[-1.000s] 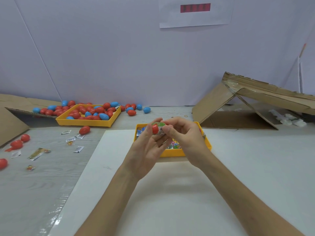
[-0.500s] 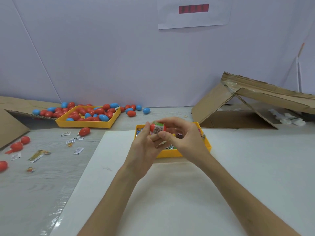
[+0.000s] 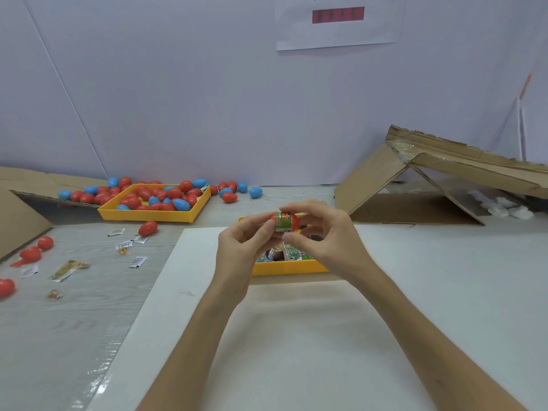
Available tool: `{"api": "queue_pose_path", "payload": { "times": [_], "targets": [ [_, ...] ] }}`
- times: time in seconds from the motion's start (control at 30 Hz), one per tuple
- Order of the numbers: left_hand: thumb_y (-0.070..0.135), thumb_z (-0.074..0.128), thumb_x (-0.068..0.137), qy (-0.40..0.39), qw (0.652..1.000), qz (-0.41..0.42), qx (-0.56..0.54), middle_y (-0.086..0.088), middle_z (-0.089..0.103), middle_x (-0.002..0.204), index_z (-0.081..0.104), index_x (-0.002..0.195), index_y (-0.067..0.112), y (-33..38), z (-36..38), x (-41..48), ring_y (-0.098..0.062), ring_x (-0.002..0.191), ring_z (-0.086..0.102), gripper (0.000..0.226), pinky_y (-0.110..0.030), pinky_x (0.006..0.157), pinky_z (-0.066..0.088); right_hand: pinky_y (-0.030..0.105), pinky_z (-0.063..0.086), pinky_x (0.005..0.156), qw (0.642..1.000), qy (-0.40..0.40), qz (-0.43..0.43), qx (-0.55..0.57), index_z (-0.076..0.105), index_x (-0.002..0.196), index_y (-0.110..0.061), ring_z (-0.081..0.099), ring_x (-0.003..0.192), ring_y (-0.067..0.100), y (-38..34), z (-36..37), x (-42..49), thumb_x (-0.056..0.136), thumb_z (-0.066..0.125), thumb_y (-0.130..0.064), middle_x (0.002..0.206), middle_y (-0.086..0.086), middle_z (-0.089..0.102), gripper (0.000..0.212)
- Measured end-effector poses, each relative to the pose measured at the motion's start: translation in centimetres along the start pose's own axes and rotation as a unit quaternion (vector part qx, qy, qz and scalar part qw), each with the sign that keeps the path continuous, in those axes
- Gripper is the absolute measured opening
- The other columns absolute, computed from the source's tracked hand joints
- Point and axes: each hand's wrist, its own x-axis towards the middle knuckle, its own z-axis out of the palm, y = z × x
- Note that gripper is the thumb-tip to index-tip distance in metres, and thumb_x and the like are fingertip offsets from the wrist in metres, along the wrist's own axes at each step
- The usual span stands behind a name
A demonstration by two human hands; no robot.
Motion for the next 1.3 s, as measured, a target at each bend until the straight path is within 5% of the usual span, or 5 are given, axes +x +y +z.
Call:
{"api": "queue_pose_path", "payload": {
  "times": [0.13, 0.5, 0.73, 0.93, 1.3],
  "targets": [
    [0.025, 0.07, 0.08, -0.007, 1.0, -0.011, -0.01, -0.012, 0.076, 0.108, 0.074, 0.112, 0.011, 0.02, -0.01, 0.01, -0.027, 0.102, 0.074, 0.034, -0.026, 0.082, 0.059, 0.034, 0.06, 0.083, 1.0, 0.015, 0.01, 0.011, 0.072, 0.117, -0.02, 0.071, 0.098, 0.016, -0.06, 0.12, -0.02, 0.082, 0.081, -0.009, 0.104, -0.012, 0.072, 0.038],
    [0.02, 0.07, 0.08, -0.012, 1.0, -0.013, -0.014, -0.01, 0.077, 0.104, 0.075, 0.108, 0.013, -0.03, -0.08, 0.08, -0.023, 0.1, 0.074, 0.029, -0.024, 0.079, 0.059, 0.03, 0.06, 0.08, 0.998, 0.025, 0.019, 0.059, 0.069, 0.104, -0.022, 0.071, 0.094, 0.016, 0.13, 0.39, 0.0, 0.073, 0.086, -0.002, 0.095, -0.009, 0.072, 0.04],
    [0.017, 0.074, 0.081, -0.007, 0.999, 0.035, 0.032, -0.006, 0.078, 0.104, 0.081, 0.099, 0.03, -0.02, -0.3, 0.03, -0.021, 0.1, 0.074, 0.023, -0.026, 0.08, 0.058, 0.033, 0.059, 0.075, 0.988, 0.023, 0.101, 0.113, 0.069, 0.115, -0.018, 0.073, 0.091, 0.015, -0.17, -0.5, 0.26, 0.081, 0.081, -0.029, 0.097, -0.007, 0.073, 0.038],
    [0.003, 0.073, 0.087, 0.015, 0.994, 0.063, 0.084, -0.001, 0.079, 0.1, 0.079, 0.098, 0.031, -0.42, -0.1, 0.03, -0.018, 0.097, 0.075, 0.031, -0.023, 0.079, 0.058, 0.032, 0.061, 0.075, 0.99, 0.034, 0.093, 0.098, 0.073, 0.103, -0.009, 0.074, 0.084, 0.02, 0.09, -0.01, 0.25, 0.086, 0.076, -0.006, 0.087, -0.003, 0.074, 0.017],
    [0.004, 0.073, 0.087, 0.034, 0.991, 0.078, 0.098, 0.005, 0.079, 0.097, 0.076, 0.099, 0.028, -0.59, 0.16, -0.12, -0.014, 0.096, 0.074, 0.028, -0.019, 0.078, 0.057, 0.035, 0.063, 0.075, 0.985, 0.055, 0.093, 0.134, 0.071, 0.107, -0.006, 0.075, 0.09, 0.025, 0.11, 0.3, -0.15, 0.091, 0.069, -0.006, 0.095, 0.006, 0.075, 0.016]
  ]
}}
